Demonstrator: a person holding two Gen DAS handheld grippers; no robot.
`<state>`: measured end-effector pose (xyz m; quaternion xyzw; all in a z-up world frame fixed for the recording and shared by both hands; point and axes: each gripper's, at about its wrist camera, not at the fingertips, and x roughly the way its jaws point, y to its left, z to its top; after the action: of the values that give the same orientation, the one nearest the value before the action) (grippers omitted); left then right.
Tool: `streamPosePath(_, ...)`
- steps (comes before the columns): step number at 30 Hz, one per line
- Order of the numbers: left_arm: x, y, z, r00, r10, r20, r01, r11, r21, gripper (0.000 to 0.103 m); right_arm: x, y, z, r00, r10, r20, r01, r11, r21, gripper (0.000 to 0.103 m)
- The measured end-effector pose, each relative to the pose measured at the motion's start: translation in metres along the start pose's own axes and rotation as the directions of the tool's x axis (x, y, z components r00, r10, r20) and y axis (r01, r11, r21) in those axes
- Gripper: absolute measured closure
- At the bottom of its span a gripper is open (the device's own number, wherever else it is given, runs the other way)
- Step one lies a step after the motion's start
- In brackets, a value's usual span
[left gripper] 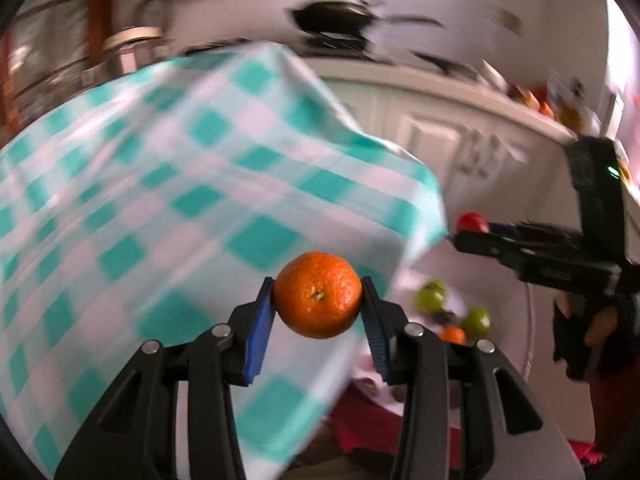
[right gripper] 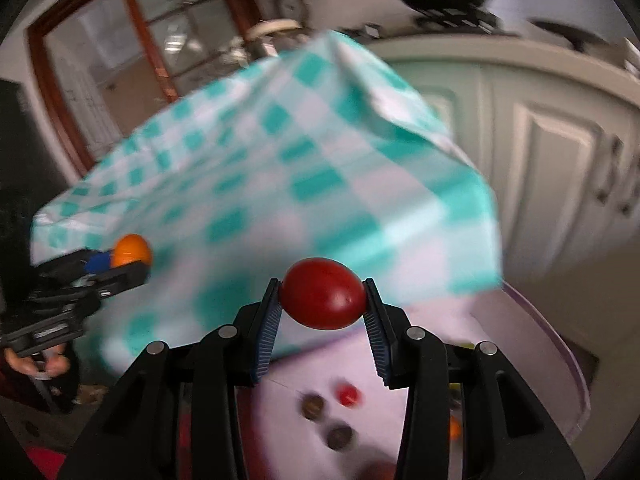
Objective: Organize fruits
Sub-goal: 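Carry the orange and cherry tomato into the white box and open both tools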
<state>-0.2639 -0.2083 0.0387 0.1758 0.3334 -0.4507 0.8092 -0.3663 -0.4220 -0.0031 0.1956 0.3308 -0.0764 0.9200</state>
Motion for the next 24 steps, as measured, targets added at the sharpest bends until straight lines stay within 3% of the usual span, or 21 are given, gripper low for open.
streamPosePath(4, 0.036, -0.050, -0.002, 0.991, -0.087, -0.099, 0.099, 0.987, 0.126, 0.061, 0.011, -0.045, -0.025, 0.992, -0.093, -0.082, 0.098, 0.993, 0.059, 0.062)
streamPosePath(8, 0.087, -0.094, -0.010, 0.964, -0.124, -0.234, 0.176, 0.960, 0.219, 0.061, 0.028, -0.078, -0.047, 0.967, -0.172, -0.186, 0.190, 0.979, 0.079, 0.062)
streamPosePath(13, 0.151, -0.128, -0.033, 0.920, -0.099, -0.380, 0.218, 0.933, 0.286, 0.061, 0.049, -0.108, -0.074, 0.915, -0.256, -0.313, 0.280, 0.959, 0.036, 0.062)
streamPosePath(17, 0.200, -0.144, -0.054, 0.869, -0.062, -0.490, 0.236, 0.923, 0.303, 0.061, 0.063, -0.124, -0.085, 0.877, -0.301, -0.374, 0.324, 0.946, -0.001, 0.062)
streamPosePath(21, 0.227, -0.149, -0.070, 0.834, -0.024, -0.551, 0.243, 0.913, 0.328, 0.061, 0.084, -0.136, -0.094, 0.834, -0.334, -0.440, 0.352, 0.935, -0.042, 0.062)
streamPosePath(24, 0.237, -0.154, -0.078, 0.824, -0.001, -0.566, 0.245, 0.902, 0.356, 0.061, 0.097, -0.141, -0.098, 0.804, -0.358, -0.474, 0.376, 0.925, -0.062, 0.062)
